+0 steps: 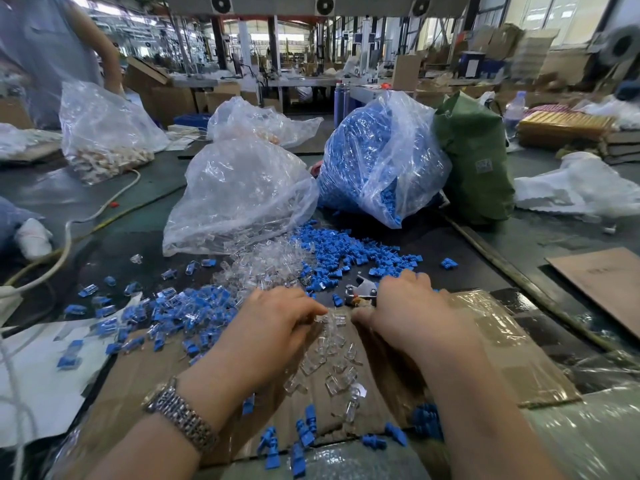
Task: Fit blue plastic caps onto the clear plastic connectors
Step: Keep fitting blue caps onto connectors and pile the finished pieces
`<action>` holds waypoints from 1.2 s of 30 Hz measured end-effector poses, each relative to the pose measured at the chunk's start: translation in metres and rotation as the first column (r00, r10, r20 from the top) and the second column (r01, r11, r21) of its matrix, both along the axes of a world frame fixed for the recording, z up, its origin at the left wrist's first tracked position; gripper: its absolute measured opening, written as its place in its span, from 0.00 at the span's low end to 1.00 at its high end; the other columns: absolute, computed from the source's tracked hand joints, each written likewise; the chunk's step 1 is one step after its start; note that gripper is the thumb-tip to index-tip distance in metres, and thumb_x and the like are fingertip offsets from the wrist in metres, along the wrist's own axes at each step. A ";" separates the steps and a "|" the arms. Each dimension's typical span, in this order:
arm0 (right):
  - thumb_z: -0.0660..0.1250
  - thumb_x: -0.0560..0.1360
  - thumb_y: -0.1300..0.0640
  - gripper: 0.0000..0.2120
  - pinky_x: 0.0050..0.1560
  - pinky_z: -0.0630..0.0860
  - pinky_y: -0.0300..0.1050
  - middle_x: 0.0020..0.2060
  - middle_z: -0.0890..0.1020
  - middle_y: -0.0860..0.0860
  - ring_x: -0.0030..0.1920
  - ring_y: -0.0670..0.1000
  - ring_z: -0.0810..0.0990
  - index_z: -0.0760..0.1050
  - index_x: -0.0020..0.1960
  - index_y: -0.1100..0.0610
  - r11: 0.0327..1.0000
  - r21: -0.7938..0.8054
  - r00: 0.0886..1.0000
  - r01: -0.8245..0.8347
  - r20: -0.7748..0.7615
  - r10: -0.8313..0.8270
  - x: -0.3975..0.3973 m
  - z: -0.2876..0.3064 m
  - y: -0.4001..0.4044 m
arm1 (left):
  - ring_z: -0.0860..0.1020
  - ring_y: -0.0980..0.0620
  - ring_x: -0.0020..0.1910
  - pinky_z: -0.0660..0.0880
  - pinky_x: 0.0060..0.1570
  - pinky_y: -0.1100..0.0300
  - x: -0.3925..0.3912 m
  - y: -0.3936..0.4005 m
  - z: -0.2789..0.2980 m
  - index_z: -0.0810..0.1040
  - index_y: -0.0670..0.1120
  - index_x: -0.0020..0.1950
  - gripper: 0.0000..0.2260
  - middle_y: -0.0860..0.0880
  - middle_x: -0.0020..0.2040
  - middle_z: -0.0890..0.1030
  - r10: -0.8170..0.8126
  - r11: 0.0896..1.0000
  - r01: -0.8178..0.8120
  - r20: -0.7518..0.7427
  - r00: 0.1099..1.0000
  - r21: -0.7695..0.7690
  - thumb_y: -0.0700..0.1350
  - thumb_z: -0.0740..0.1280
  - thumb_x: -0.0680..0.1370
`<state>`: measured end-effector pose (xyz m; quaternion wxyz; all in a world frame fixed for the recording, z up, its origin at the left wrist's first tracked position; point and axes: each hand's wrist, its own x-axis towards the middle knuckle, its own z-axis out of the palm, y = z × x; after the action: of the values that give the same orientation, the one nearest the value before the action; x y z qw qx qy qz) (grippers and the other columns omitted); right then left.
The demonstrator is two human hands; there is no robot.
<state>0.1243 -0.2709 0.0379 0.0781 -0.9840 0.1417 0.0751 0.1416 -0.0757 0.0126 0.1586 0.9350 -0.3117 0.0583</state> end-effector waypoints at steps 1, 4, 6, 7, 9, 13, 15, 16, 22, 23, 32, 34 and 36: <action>0.64 0.78 0.35 0.29 0.67 0.65 0.64 0.66 0.69 0.56 0.69 0.60 0.64 0.70 0.67 0.55 1.000 -0.007 1.000 0.003 0.031 -0.003 0.002 -0.001 0.002 | 0.70 0.66 0.54 0.66 0.69 0.56 0.001 0.000 -0.001 0.78 0.61 0.64 0.12 0.67 0.51 0.73 -0.003 1.000 0.003 0.000 1.000 -0.019 0.51 0.66 0.82; 0.64 0.80 0.41 0.22 0.66 0.64 0.64 0.66 0.69 0.53 0.69 0.58 0.65 0.69 0.69 0.50 0.997 0.009 0.977 -0.078 0.200 0.075 0.008 -0.002 0.007 | 0.71 0.65 0.52 0.69 0.67 0.58 0.002 -0.001 -0.004 0.79 0.59 0.61 0.09 0.65 0.51 0.75 -0.015 0.998 0.015 0.005 1.000 -0.056 0.53 0.67 0.80; 0.64 0.81 0.50 0.15 0.65 0.63 0.61 0.64 0.70 0.50 0.67 0.56 0.65 0.72 0.68 0.46 0.979 -0.030 0.940 -0.200 0.278 0.200 0.015 -0.002 0.011 | 0.71 0.64 0.53 0.68 0.67 0.60 0.001 -0.002 -0.006 0.77 0.58 0.60 0.09 0.64 0.52 0.74 -0.024 0.998 0.026 0.019 1.000 -0.057 0.54 0.67 0.80; 0.64 0.81 0.54 0.14 0.64 0.63 0.60 0.63 0.70 0.49 0.67 0.55 0.65 0.74 0.67 0.46 0.967 -0.064 0.925 -0.248 0.281 0.256 0.017 -0.003 0.014 | 0.71 0.63 0.53 0.68 0.65 0.61 0.001 -0.002 -0.007 0.77 0.57 0.59 0.08 0.63 0.52 0.74 -0.031 0.997 0.032 0.027 0.999 -0.063 0.54 0.67 0.80; 0.64 0.81 0.56 0.13 0.62 0.62 0.58 0.61 0.71 0.49 0.65 0.54 0.65 0.78 0.63 0.47 0.943 -0.146 0.911 -0.299 0.252 0.327 0.021 -0.005 0.020 | 0.70 0.64 0.50 0.67 0.59 0.64 0.000 -0.005 -0.006 0.75 0.57 0.55 0.08 0.63 0.49 0.73 -0.035 0.996 0.038 0.034 0.999 -0.084 0.57 0.66 0.79; 0.65 0.79 0.58 0.11 0.62 0.61 0.57 0.56 0.74 0.49 0.63 0.55 0.66 0.81 0.59 0.50 0.919 -0.261 0.905 -0.296 0.231 0.357 0.026 -0.010 0.031 | 0.69 0.69 0.43 0.63 0.45 0.73 0.001 -0.009 -0.006 0.74 0.56 0.47 0.05 0.64 0.40 0.70 0.003 0.992 0.002 0.035 0.999 -0.129 0.51 0.70 0.79; 0.64 0.79 0.60 0.12 0.60 0.61 0.56 0.48 0.73 0.49 0.62 0.55 0.67 0.81 0.58 0.50 0.914 -0.272 0.899 -0.300 0.239 0.366 0.027 -0.010 0.033 | 0.72 0.64 0.42 0.68 0.45 0.72 0.002 -0.010 -0.006 0.77 0.52 0.46 0.05 0.62 0.40 0.73 0.021 0.988 -0.015 0.033 0.999 -0.154 0.48 0.72 0.78; 0.64 0.78 0.61 0.13 0.59 0.61 0.56 0.45 0.71 0.48 0.61 0.54 0.67 0.81 0.57 0.49 0.909 -0.277 0.895 -0.310 0.239 0.378 0.027 -0.010 0.034 | 0.73 0.62 0.42 0.72 0.46 0.68 0.002 -0.010 -0.006 0.77 0.51 0.46 0.05 0.61 0.41 0.74 0.024 0.986 -0.019 0.028 0.999 -0.167 0.47 0.73 0.77; 0.66 0.80 0.52 0.04 0.61 0.66 0.55 0.48 0.82 0.47 0.58 0.54 0.74 0.78 0.54 0.46 0.946 -0.048 0.864 -0.322 0.393 0.314 0.027 -0.006 0.027 | 0.79 0.64 0.48 0.77 0.51 0.67 0.003 -0.005 -0.003 0.80 0.55 0.58 0.08 0.60 0.50 0.81 0.020 0.951 -0.053 -0.108 0.994 -0.303 0.47 0.70 0.79; 0.67 0.80 0.50 0.04 0.61 0.68 0.54 0.48 0.83 0.47 0.56 0.53 0.76 0.79 0.53 0.47 0.946 0.041 0.850 -0.322 0.452 0.269 0.025 -0.005 0.024 | 0.79 0.64 0.45 0.77 0.47 0.68 0.004 -0.003 -0.001 0.81 0.54 0.58 0.08 0.59 0.48 0.82 0.023 0.927 -0.085 -0.169 0.985 -0.367 0.45 0.70 0.79; 0.73 0.77 0.59 0.02 0.52 0.80 0.44 0.39 0.86 0.47 0.43 0.45 0.84 0.84 0.48 0.53 0.588 0.642 0.793 -0.492 0.610 -0.003 0.005 0.009 0.013 | 0.85 0.47 0.42 0.82 0.40 0.61 0.008 0.016 0.016 0.81 0.38 0.56 0.13 0.39 0.48 0.85 -0.446 0.307 -0.580 -0.652 0.613 -0.754 0.41 0.71 0.73; 0.72 0.78 0.59 0.02 0.51 0.79 0.42 0.40 0.85 0.46 0.43 0.45 0.83 0.83 0.48 0.53 0.610 0.590 0.776 -0.529 0.627 0.067 0.003 0.009 0.016 | 0.84 0.49 0.39 0.82 0.38 0.61 0.008 0.016 0.017 0.81 0.38 0.56 0.12 0.40 0.45 0.84 -0.497 0.270 -0.604 -0.646 0.580 -0.750 0.40 0.70 0.74; 0.72 0.78 0.59 0.01 0.50 0.77 0.38 0.40 0.84 0.45 0.43 0.43 0.82 0.82 0.48 0.54 0.634 0.525 0.748 -0.568 0.651 0.131 0.001 0.009 0.018 | 0.83 0.50 0.37 0.82 0.37 0.62 0.008 0.016 0.019 0.81 0.38 0.56 0.11 0.42 0.43 0.84 -0.510 0.266 -0.607 -0.643 0.571 -0.749 0.41 0.69 0.75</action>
<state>0.1253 -0.2527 0.0469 0.4624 -0.8637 -0.1304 -0.1526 0.1496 -0.0601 0.0315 0.8100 0.5482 -0.0585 -0.1997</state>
